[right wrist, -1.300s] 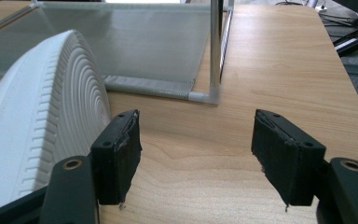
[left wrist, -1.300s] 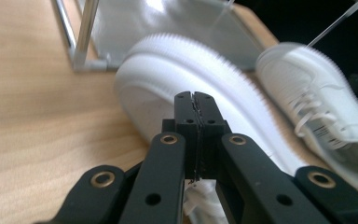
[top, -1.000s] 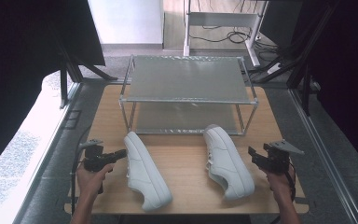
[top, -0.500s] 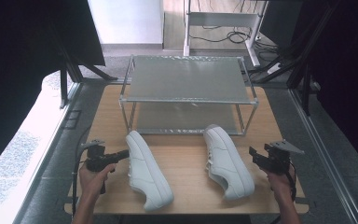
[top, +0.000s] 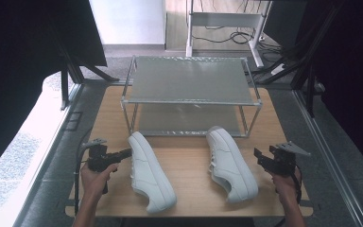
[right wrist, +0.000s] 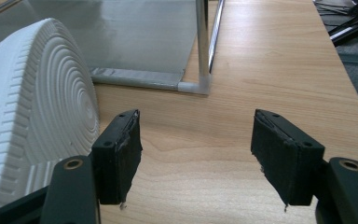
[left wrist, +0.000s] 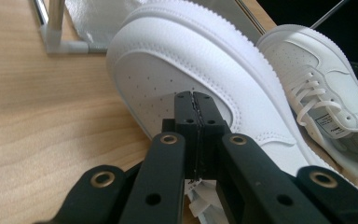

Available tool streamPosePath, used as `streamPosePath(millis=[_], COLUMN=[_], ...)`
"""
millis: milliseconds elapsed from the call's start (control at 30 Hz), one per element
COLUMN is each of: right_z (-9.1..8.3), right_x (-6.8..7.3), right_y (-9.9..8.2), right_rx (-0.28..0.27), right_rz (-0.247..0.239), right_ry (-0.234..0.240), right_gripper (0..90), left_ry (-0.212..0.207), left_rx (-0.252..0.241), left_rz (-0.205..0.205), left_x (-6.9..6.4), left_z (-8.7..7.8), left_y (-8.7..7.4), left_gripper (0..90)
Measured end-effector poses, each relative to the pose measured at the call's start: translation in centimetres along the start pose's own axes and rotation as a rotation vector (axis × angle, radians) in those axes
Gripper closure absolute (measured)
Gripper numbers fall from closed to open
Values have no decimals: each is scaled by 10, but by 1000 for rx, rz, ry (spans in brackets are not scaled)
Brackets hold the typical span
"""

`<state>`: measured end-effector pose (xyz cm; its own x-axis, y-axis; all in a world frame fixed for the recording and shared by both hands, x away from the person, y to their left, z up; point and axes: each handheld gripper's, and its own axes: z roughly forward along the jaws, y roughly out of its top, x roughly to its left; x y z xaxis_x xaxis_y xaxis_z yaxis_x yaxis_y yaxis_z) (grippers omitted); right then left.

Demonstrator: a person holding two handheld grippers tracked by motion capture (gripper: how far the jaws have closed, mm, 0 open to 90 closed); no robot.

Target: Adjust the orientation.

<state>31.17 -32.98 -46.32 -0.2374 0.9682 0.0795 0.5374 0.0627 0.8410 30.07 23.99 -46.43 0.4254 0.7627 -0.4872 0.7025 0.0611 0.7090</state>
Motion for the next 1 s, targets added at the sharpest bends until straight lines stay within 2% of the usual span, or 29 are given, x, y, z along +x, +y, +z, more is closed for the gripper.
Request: streamPosePath(millis=[333,600,733,767,800,867,900,933,967,1000], right_z=[1,-2,-4,-4,-5,-5,-5,-6,-6,-7], right_x=[1,-5,-9,-10,-11,-13,-14,-14,-15,-15], right_y=[3,7,8,8,7,7,7,7,6,6], right_rx=[-3,-23,-31,-33,-31,-34,-34,-34,-38,-37], right_rz=[-12,6,15,19,24,29,31,34,35,36], right_ry=[-5,-11,-16,-18,-20,-24,-24,-25,-26,-25], right_gripper=[337,338,338,338,339,339,339,339,340,339], left_ry=[-3,-1,-31,-31,-44,-61,-61,-73,-73,-84], left_rx=[-6,-9,19,19,36,39,39,56,56,64], left_rz=[21,65,108,108,128,139,139,154,154,167], left_x=[-9,-23,-40,-40,-49,-56,-56,-65,-65,-73], left_z=[6,19,41,41,57,69,69,83,83,90], left_y=[9,22,36,36,43,50,50,59,59,64], left_gripper=[900,900,900,900,900,900,900,900,900,900])
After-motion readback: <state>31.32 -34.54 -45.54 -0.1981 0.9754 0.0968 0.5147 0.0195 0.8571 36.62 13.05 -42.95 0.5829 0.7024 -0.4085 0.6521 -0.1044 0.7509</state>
